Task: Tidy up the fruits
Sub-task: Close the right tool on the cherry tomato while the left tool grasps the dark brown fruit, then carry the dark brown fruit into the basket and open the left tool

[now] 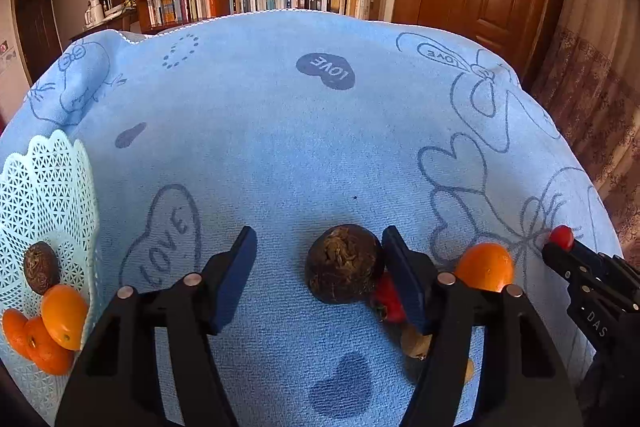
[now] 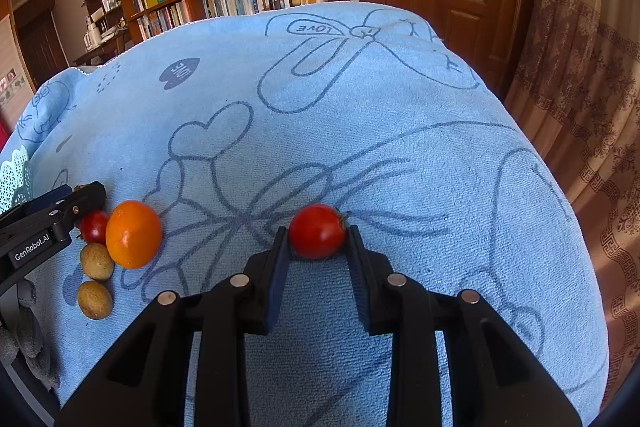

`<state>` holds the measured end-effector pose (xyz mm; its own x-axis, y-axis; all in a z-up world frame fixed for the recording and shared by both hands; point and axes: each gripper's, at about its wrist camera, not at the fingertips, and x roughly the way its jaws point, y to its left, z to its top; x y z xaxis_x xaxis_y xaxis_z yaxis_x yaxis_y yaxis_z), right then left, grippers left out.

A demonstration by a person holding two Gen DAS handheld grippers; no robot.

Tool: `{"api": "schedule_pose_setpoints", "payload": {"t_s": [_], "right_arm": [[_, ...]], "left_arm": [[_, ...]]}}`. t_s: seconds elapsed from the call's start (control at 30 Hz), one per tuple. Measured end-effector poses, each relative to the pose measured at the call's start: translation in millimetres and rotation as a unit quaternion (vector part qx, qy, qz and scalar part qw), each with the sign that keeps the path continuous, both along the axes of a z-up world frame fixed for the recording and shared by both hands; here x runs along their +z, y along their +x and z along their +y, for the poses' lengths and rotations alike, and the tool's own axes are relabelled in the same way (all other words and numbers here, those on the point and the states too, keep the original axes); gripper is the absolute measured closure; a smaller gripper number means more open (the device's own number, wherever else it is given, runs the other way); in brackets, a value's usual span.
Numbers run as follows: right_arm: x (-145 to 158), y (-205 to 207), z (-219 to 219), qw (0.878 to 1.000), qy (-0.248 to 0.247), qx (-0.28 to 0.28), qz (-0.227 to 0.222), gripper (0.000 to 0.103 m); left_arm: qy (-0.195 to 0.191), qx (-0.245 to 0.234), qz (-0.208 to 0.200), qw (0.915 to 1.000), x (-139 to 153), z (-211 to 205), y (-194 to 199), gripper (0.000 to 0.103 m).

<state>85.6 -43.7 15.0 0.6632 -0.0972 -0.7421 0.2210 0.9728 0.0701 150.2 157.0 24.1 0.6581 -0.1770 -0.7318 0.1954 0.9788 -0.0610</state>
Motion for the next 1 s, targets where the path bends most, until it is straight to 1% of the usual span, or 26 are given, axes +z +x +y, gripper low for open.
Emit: {"api": "schedule_pose_setpoints", "payload": {"t_s": [0.07,0.1,0.3,0.43,0.6,0.7,0.87,1.0], "right_arm": [[0.0,-0.1,-0.1,1.000,0.000,0.000,0.000,0.073],[0.0,0.1,-0.2,1.000,0.001,0.000,0.000,0.073],[-0.9,-1.4,-6.8,1.000,0.021,0.000,-0.004,0.073],[-0.3,-2.6,-11.2,0.999,0.036,-0.001,-0.006,0.073],[0.5,-2.9,-16.6,0.999,0.045,-0.008,-0.010,0.073],[-0.5,-1.7,-14.9,0.999,0.040,-0.007,-0.008,0.073],[-0.5,-2.3,-8.3,1.000,0.024,-0.003,-0.007,0.073],[1.5,-3.9,-7.6,1.000,0.026,0.001,-0.015,0.074]], "left_arm": [[-0.014,-0.011,0.002,0.9998,-0.8,0.0,-1.1,0.058],[-0.021,-0.018,0.002,0.9996,-0.4,-0.5,-2.2,0.063],[-0.021,-0.020,-0.016,0.9995,3.0,-2.4,-14.1,0.063],[-0.016,-0.016,-0.043,0.9988,15.2,-0.3,-24.7,0.063],[-0.022,-0.006,-0.072,0.9972,31.1,5.2,-34.9,0.063],[-0.023,0.002,-0.082,0.9963,37.4,9.7,-38.6,0.063],[-0.013,0.016,-0.101,0.9947,45.5,15.2,-43.9,0.063],[-0.018,0.027,-0.109,0.9935,51.6,23.1,-47.0,0.063]]}}
